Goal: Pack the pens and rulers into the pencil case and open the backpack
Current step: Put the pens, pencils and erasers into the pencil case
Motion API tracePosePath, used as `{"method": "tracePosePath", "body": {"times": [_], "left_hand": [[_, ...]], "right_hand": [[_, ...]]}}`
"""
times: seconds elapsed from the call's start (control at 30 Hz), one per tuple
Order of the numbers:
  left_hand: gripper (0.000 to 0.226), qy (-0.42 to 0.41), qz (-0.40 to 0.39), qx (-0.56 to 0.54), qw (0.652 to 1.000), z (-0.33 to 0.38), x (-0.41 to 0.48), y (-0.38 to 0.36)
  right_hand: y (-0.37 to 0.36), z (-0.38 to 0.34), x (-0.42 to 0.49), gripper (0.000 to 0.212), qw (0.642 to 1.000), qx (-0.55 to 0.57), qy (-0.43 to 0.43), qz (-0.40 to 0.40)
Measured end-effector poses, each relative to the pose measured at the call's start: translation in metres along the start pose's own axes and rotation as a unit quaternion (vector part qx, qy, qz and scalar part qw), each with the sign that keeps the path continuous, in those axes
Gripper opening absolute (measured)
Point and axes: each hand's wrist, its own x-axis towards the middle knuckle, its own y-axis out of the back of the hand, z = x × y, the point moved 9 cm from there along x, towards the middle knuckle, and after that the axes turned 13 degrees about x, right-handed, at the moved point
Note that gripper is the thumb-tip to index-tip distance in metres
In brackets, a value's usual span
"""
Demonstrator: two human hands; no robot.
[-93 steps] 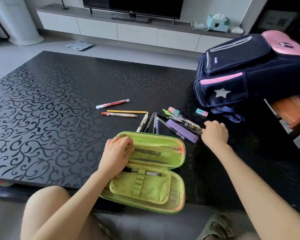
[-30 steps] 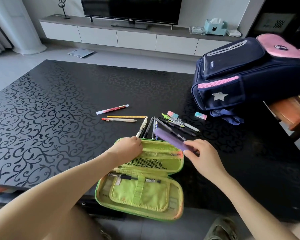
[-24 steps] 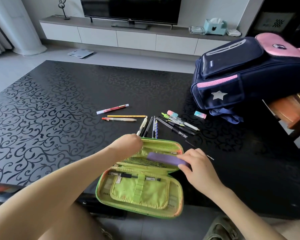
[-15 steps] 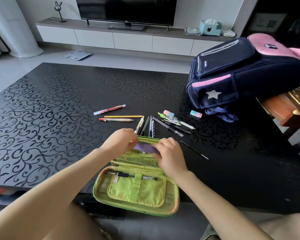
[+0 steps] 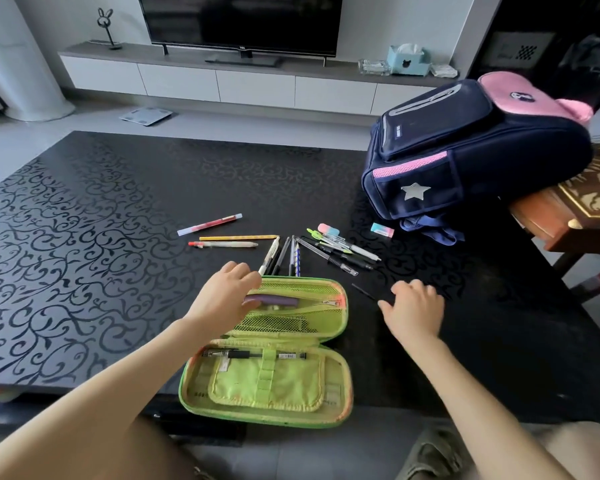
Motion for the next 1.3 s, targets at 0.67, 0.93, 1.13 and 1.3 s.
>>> {"method": "tracePosePath", "body": {"times": [0.67,0.93,1.13,1.3], "left_hand": [[0.035,0.088,-0.120,0.106,0.983,0.018,-0.013,-0.022],[0.027,0.011,-0.022,0.097,0.995,0.032,-0.013,-0.007],[0.019,0.047,-0.024,0.057,0.997,0.025,-0.010,-0.003],[0.024,0.056,-0.010,0.012,0.998,0.016,-0.006,0.006]], "right_hand": [[-0.018,-0.155,-0.044,0.017,0.924,0.047,0.373,-0.062],[-0.020,-0.196,-0.052,0.013,0.897,0.056,0.438,-0.035],[0.008,-0.156,-0.016,0.028,0.929,0.162,0.329,0.054],[-0.009,-0.068,0.062,0.020,0.990,0.106,0.089,0.036]]}}
